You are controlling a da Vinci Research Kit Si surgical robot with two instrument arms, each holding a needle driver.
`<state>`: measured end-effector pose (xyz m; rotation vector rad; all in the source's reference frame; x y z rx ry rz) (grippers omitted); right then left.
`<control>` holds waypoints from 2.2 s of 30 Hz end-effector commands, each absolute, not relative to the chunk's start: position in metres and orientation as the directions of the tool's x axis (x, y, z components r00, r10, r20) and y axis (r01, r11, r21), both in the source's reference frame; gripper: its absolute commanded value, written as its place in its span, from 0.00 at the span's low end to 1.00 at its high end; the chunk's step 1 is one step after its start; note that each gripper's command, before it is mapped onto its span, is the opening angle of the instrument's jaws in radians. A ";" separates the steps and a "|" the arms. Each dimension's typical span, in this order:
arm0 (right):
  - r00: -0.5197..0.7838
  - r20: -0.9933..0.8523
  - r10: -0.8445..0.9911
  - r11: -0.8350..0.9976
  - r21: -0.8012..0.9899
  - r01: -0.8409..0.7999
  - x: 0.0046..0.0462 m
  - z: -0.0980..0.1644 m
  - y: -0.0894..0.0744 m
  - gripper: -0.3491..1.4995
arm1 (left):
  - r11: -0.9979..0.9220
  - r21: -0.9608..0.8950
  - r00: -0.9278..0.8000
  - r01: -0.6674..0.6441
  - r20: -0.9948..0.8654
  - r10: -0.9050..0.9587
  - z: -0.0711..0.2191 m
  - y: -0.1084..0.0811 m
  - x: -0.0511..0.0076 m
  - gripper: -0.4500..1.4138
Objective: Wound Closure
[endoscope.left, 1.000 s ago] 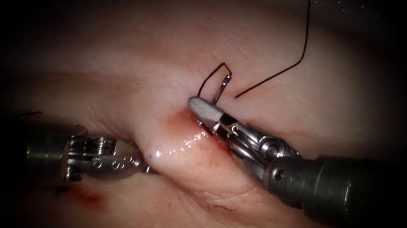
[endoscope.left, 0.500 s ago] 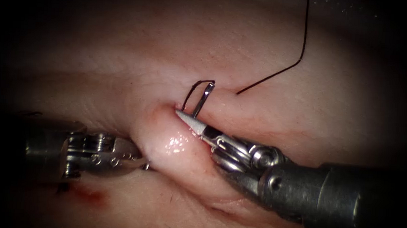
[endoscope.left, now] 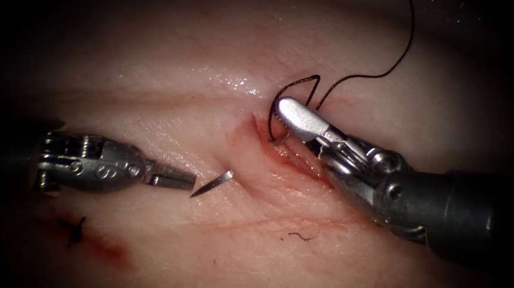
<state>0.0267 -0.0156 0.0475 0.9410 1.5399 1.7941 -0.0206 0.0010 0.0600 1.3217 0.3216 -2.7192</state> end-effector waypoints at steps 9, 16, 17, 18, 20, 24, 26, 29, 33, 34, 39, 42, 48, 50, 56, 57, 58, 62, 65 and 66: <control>-0.540 0.080 0.838 -0.118 0.992 -0.036 0.0245 0.049 -0.014 0.85 | -0.966 -0.089 -0.506 0.243 -0.861 -0.048 0.063 0.003 -0.0205 0.13; -0.488 0.059 0.871 -0.097 0.994 -0.053 0.0238 0.049 -0.015 0.80 | -0.940 0.026 -0.359 0.340 -0.921 -0.155 0.065 0.004 -0.0203 0.31; -0.487 0.059 0.871 -0.096 0.994 -0.053 0.0238 0.049 -0.015 0.80 | -0.936 0.037 -0.341 0.351 -0.925 -0.165 0.065 0.004 -0.0203 0.34; -0.486 0.058 0.872 -0.095 0.994 -0.052 0.0237 0.049 -0.015 0.79 | -0.932 0.047 -0.323 0.358 -0.931 -0.171 0.065 0.004 -0.0204 0.36; -0.485 0.056 0.873 -0.093 0.994 -0.052 0.0236 0.050 -0.015 0.79 | -0.930 0.060 -0.272 0.364 -0.947 -0.168 0.065 0.004 -0.0205 0.37; -0.481 0.051 0.875 -0.088 0.995 -0.055 0.0232 0.050 -0.015 0.78 | -0.922 0.082 -0.214 0.379 -0.961 -0.173 0.065 0.004 -0.0210 0.39; -0.479 0.048 0.877 -0.084 0.995 -0.055 0.0229 0.050 -0.015 0.78 | -0.917 0.088 -0.198 0.389 -0.964 -0.177 0.065 0.003 -0.0214 0.42; -0.476 0.044 0.879 -0.081 0.995 -0.058 0.0225 0.051 -0.015 0.77 | -0.913 0.096 -0.180 0.397 -0.967 -0.180 0.065 0.003 -0.0221 0.46; -0.473 0.041 0.880 -0.080 0.995 -0.063 0.0222 0.051 -0.015 0.75 | -0.908 0.111 -0.157 0.404 -0.969 -0.189 0.065 0.004 -0.0233 0.46; -0.472 0.041 0.881 -0.080 0.995 -0.063 0.0221 0.051 -0.015 0.73 | -0.908 0.113 -0.155 0.405 -0.970 -0.190 0.065 0.004 -0.0236 0.46; -0.471 0.040 0.881 -0.079 0.995 -0.063 0.0221 0.051 -0.015 0.73 | -0.906 0.103 -0.146 0.411 -0.973 -0.177 0.065 0.004 -0.0244 0.40; -0.469 0.039 0.882 -0.078 0.995 -0.065 0.0221 0.051 -0.016 0.72 | -0.908 0.044 -0.153 0.416 -0.981 -0.118 0.065 0.004 -0.0246 0.22; -0.466 0.038 0.884 -0.078 0.995 -0.066 0.0221 0.051 -0.016 0.69 | -0.891 -0.049 -0.144 0.451 -0.989 -0.019 0.065 0.004 -0.0246 0.00; -0.464 0.039 0.885 -0.079 0.995 -0.068 0.0221 0.051 -0.016 0.67 | -0.883 -0.101 -0.156 0.459 -0.987 0.032 0.065 0.004 -0.0245 0.00; -0.449 0.042 0.892 -0.084 0.994 -0.074 0.0217 0.051 -0.016 0.48 | -0.796 -0.422 -0.275 0.435 -0.904 0.328 0.063 0.003 -0.0238 0.00; -0.443 0.042 0.895 -0.085 0.993 -0.077 0.0216 0.051 -0.016 0.46 | -0.773 -0.462 -0.279 0.436 -0.885 0.372 0.063 0.003 -0.0235 0.00; -0.439 0.043 0.897 -0.086 0.993 -0.077 0.0216 0.051 -0.016 0.45 | -0.751 -0.496 -0.282 0.435 -0.868 0.410 0.062 0.003 -0.0233 0.00; -0.411 0.048 0.911 -0.087 0.993 -0.077 0.0213 0.051 -0.016 0.45 | -0.646 -0.645 -0.274 0.409 -0.762 0.587 0.060 0.005 -0.0215 0.00; -0.381 0.043 0.924 -0.079 0.994 -0.079 0.0214 0.051 -0.017 0.45 | -0.587 -0.726 -0.298 0.358 -0.684 0.666 0.058 0.006 -0.0203 0.00; -0.372 0.044 0.927 -0.079 0.994 -0.079 0.0214 0.051 -0.017 0.45 | -0.573 -0.741 -0.304 0.349 -0.668 0.679 0.058 0.006 -0.0201 0.00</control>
